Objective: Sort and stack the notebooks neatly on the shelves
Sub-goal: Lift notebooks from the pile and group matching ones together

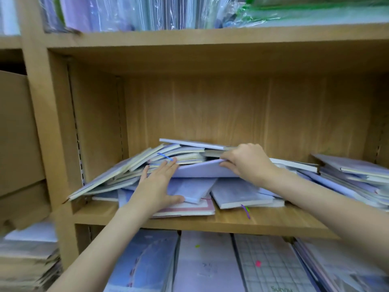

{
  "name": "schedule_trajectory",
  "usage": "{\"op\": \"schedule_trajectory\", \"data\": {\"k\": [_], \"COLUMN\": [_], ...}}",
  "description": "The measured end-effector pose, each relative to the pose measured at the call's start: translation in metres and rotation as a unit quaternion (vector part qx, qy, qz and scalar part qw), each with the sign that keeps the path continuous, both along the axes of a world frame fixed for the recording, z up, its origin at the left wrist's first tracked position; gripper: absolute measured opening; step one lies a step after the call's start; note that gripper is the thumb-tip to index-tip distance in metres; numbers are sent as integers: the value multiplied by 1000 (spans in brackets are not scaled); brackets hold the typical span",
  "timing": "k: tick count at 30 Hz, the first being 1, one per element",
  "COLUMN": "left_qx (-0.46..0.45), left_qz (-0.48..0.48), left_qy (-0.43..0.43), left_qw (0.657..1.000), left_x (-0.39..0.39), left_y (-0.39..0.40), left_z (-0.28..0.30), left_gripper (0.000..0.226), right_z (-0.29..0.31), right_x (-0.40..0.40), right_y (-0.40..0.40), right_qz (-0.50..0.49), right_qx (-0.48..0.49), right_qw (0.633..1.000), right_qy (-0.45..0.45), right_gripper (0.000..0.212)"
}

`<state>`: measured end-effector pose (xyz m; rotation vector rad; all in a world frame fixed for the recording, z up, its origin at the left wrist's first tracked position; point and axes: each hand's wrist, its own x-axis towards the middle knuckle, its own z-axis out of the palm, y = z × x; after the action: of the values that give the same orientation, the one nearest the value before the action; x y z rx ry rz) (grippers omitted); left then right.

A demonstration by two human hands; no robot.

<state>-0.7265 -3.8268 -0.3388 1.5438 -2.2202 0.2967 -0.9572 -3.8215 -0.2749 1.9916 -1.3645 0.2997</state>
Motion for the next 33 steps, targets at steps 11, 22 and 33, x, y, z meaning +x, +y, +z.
{"op": "schedule_trajectory", "data": {"k": [11, 22, 33], "left_qx": [-154, -241, 8], "left_qz": [-5, 61, -39], "left_qy": [137, 128, 582], "left_qw": [979, 960, 812], "left_x": [12, 3, 12], "left_y": [16, 33, 119], "left_z": [-40, -69, -39], "left_gripper": [59, 41, 25], "right_z": [-90, 19, 18], "right_x": [-44, 0, 10], "right_y": [21, 16, 136], "right_qz": [207, 294, 401], "right_qx": [130, -58, -28], "right_qw": [941, 867, 864], "right_qy": [-236, -399, -302], "right_gripper": [35, 20, 16]}}
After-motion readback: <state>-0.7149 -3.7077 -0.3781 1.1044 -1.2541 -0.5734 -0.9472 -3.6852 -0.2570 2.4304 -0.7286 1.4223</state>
